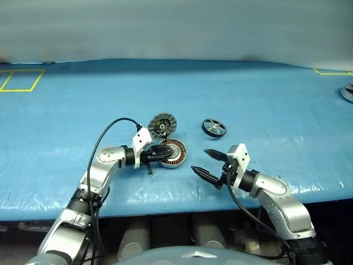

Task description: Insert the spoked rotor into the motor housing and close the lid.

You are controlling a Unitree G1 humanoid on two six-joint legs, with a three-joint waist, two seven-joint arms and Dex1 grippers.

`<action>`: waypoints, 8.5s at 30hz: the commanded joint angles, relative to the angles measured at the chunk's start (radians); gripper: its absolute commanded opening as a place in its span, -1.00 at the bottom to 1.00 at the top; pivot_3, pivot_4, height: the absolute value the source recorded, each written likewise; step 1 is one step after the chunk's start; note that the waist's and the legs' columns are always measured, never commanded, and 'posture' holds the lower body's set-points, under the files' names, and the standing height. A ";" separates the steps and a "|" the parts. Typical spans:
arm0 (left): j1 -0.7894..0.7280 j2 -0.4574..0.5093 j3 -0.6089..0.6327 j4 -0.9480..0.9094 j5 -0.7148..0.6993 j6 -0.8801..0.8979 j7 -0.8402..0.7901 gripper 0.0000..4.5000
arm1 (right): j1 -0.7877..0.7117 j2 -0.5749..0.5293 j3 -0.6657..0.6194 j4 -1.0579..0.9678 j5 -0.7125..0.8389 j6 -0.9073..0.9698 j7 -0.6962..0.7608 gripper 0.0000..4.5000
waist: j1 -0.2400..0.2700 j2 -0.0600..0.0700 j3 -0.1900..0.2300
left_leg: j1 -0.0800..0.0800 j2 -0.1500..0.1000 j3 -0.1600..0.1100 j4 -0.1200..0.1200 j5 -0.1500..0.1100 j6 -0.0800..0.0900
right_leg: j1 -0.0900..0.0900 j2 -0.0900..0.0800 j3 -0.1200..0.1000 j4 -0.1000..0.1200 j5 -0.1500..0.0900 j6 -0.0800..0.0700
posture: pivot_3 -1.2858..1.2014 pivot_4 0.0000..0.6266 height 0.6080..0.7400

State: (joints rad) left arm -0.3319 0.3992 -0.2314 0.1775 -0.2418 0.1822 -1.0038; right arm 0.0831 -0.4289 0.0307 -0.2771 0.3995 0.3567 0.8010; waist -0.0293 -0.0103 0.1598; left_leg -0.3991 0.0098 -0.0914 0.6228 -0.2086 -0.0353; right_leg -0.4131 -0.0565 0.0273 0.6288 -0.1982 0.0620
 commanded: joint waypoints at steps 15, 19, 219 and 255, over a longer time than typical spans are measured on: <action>-0.027 -0.026 0.017 0.015 0.032 -0.048 0.026 0.18 | -0.005 -0.007 -0.011 -0.013 0.006 -0.044 0.000 1.00 | 0.001 0.000 0.000 | 0.000 0.000 0.000 0.001 0.000 0.000 | 0.001 0.000 0.000 0.000 0.000 0.001 | 0.03 -0.52 1.00; -0.021 -0.033 0.026 0.007 0.020 -0.040 0.021 0.18 | -0.005 -0.007 -0.011 -0.009 0.003 -0.048 -0.003 1.00 | 0.001 0.000 0.000 | 0.000 0.000 0.000 0.001 0.000 0.000 | 0.001 0.000 0.000 0.000 0.000 0.001 | 0.03 -0.52 1.00; -0.070 -0.033 -0.025 -0.001 0.138 -0.137 0.062 -0.99 | 0.016 0.025 0.001 0.025 -0.071 -0.103 -0.091 1.00 | 0.003 0.000 0.000 | 0.001 -0.001 0.000 0.005 0.000 0.000 | 0.003 0.000 0.001 0.002 0.001 0.002 | 0.03 -0.52 1.00; 0.093 -0.074 0.066 -0.199 0.025 -0.067 0.172 -0.99 | -0.337 -0.092 -0.100 0.170 -0.227 0.048 -0.307 1.00 | -0.005 0.001 0.001 | 0.002 -0.002 0.004 0.006 0.000 0.002 | 0.003 0.000 0.006 0.002 0.003 0.004 | 0.03 -0.52 1.00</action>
State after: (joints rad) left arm -0.2402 0.3203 -0.1821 0.0449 -0.2002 0.1196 -0.8375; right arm -0.2133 -0.5106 -0.0524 -0.1307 0.1788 0.3986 0.4961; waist -0.0342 -0.0093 0.1603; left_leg -0.3967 0.0082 -0.0879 0.6290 -0.2080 -0.0327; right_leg -0.4096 -0.0562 0.0335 0.6304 -0.1954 0.0663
